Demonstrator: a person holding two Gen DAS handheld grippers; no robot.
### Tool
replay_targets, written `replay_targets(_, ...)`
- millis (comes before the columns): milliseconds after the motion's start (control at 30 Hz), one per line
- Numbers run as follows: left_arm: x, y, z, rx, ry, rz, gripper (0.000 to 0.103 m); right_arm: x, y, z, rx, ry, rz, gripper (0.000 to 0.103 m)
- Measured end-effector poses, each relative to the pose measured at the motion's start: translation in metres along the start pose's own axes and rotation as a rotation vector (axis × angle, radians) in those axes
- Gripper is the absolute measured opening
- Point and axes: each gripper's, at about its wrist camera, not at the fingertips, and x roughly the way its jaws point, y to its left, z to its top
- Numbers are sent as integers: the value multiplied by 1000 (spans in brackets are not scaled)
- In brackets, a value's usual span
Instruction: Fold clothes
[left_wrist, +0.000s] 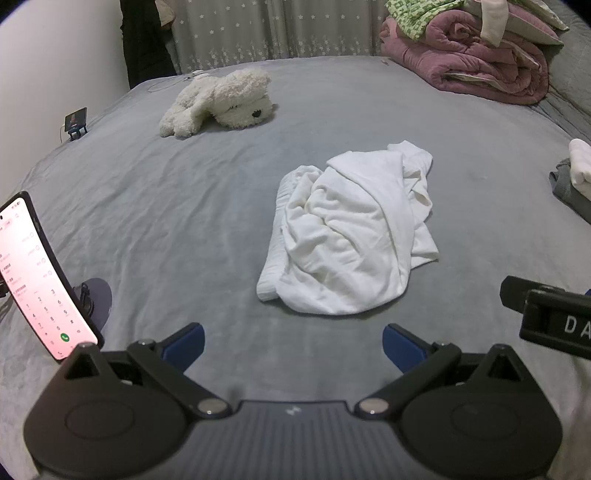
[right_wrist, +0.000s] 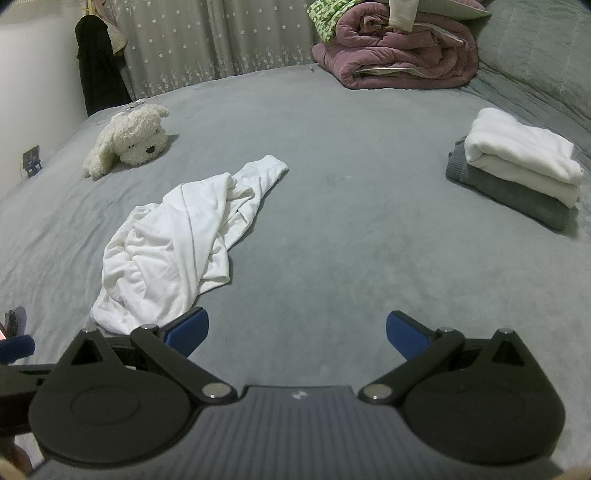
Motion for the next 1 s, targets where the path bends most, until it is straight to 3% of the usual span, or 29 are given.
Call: replay_targets(1000, 12, 8, 11, -4, 19, 29, 103, 15, 2, 3, -3, 44, 25, 103)
